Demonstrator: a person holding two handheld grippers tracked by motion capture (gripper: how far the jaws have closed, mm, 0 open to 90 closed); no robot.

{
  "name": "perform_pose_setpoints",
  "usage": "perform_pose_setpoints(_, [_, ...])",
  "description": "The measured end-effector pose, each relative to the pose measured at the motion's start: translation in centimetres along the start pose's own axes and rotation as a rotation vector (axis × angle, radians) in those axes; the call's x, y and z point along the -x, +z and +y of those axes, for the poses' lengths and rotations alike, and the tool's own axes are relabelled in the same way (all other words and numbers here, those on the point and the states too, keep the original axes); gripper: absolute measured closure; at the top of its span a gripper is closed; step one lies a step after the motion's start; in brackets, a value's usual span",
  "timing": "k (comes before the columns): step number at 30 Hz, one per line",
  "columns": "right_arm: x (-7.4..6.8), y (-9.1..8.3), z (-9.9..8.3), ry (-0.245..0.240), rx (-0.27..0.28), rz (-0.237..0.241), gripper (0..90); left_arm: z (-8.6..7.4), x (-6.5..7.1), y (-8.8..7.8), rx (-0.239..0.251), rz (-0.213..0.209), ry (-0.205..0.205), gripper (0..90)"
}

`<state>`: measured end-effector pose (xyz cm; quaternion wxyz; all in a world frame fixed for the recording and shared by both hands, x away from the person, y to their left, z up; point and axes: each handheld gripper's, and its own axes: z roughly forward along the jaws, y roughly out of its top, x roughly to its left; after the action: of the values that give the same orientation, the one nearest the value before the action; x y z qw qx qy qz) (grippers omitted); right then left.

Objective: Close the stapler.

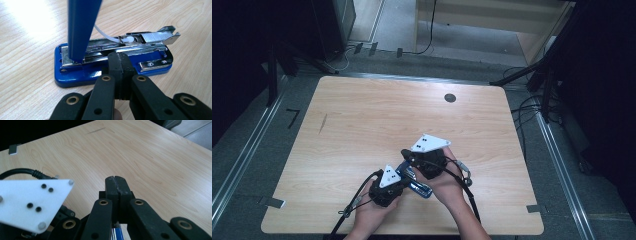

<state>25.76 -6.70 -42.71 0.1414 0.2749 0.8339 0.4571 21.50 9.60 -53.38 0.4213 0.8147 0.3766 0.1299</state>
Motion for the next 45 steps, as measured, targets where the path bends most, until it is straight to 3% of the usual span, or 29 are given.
perform_pose_setpoints(14, [0.3, -1.3, -2.2, 0.034, 0.002, -0.011, 90.0, -0.1, 0.0, 0.0, 0.001, -0.004, -0.007, 90.0])
perform_pose_setpoints(35, [0.6, -3.1, -8.6, 0.113, -0.033, -0.037, 90.0, -0.2, 0.1, -0.2, -0.007, -0.013, 0.016, 90.0])
perform_pose_setpoints(45, [0.2, -3.3, -9.7, 0.119, -0.046, -0.042, 90.0, -0.2, 0.1, -0.2, -0.006, -0.014, 0.010, 90.0])
